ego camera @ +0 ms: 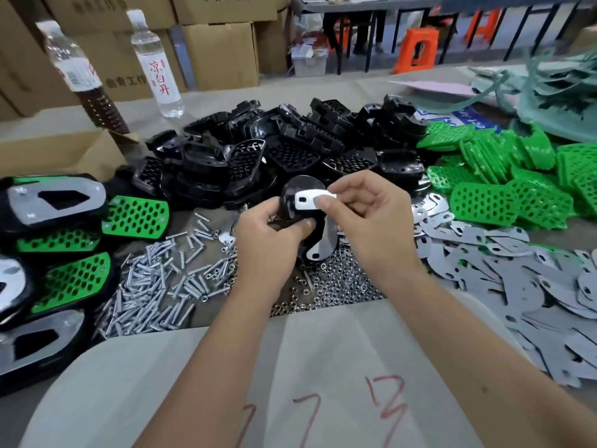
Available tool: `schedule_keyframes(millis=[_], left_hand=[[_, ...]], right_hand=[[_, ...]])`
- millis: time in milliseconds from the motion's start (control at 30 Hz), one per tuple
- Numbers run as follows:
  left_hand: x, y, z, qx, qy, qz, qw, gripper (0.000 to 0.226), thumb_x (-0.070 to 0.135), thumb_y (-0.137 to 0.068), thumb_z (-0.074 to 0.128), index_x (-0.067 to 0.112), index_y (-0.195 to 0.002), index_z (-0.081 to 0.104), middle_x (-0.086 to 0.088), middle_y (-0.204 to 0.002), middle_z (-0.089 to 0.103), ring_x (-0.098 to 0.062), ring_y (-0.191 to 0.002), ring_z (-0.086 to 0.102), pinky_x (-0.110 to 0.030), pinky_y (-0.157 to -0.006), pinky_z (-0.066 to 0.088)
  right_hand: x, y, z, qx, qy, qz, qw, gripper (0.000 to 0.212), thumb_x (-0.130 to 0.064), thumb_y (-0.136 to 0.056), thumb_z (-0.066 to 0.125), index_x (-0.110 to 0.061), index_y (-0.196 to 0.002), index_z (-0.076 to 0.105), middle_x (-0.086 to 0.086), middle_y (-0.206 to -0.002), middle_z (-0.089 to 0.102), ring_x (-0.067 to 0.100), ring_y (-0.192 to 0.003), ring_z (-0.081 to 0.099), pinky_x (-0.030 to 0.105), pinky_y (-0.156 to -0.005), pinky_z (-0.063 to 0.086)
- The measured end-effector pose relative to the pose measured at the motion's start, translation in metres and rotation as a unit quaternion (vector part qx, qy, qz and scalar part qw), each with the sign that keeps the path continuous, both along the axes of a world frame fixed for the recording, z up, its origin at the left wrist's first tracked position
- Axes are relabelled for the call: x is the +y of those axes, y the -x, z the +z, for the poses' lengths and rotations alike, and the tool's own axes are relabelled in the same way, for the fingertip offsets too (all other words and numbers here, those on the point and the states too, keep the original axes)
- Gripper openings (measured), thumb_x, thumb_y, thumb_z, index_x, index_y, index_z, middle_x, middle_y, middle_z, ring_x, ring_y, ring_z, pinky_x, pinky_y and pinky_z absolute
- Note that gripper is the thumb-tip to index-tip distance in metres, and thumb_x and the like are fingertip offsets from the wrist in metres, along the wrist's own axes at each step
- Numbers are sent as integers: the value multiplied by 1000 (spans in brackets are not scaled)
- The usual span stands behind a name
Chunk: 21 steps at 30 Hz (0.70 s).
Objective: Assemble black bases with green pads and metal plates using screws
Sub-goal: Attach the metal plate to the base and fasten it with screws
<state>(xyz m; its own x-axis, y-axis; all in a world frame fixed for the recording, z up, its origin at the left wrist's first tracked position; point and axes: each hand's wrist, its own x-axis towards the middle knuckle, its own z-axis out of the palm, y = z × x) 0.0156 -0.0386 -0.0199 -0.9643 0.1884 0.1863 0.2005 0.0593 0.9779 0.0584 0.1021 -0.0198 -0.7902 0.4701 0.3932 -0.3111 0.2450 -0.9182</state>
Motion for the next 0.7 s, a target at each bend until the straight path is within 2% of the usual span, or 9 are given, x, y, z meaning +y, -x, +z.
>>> schedule_keyframes(millis=[100, 267, 333, 467, 600, 700], left_hand=[[0, 0, 0, 1, -17, -2, 1000, 28, 10, -73, 78, 34, -87, 80, 7, -83, 79, -6, -75, 74, -22, -67, 57], [1, 0, -1, -5, -31, 7, 999, 26, 12, -72, 77, 30, -91, 82, 5, -88, 80, -19, -87, 77, -33, -77, 63], [0, 1, -2, 0, -31, 3, 1000, 26, 9, -76, 77, 31, -90, 81, 5, -88, 80, -16, -85, 77, -29, -74, 62], [1, 0, -2, -6, -35, -13, 999, 28, 1, -83, 73, 27, -91, 80, 5, -88, 80, -7, -80, 75, -18, -65, 57], [0, 3, -3, -25, -43, -7, 999, 25, 1, -86, 70, 22, -98, 77, 2, -93, 80, -18, -89, 76, -29, -72, 60], [0, 2, -2, -30, -50, -10, 998, 24, 7, -85, 69, 26, -99, 76, 5, -90, 79, -9, -81, 74, -21, -66, 56]], right_hand=[[-2, -2, 1, 2, -6, 5, 1000, 15, -19, -83, 86, -24, -90, 74, -1, -80, 75, 16, -75, 72, 34, -71, 60], [-5, -3, 2, 0, -4, 14, 1000, 19, -10, -84, 85, -21, -94, 73, -3, -83, 74, 12, -76, 70, 26, -73, 58], [-5, -4, 1, -4, 6, 7, 1000, 20, -10, -83, 86, -19, -95, 72, -3, -83, 75, 12, -76, 70, 24, -73, 57], [-7, -5, -1, -31, -23, -31, 999, 22, -21, -80, 90, -21, -92, 71, -4, -80, 73, 14, -75, 71, 28, -71, 59], [-7, -4, -2, -54, -22, -14, 998, 25, -25, -80, 90, -22, -95, 69, -2, -74, 74, 11, -69, 70, 20, -66, 53], [-5, -4, -3, -73, 8, 17, 997, 26, -24, -83, 88, -21, -99, 68, -1, -74, 76, 12, -68, 69, 29, -70, 54]])
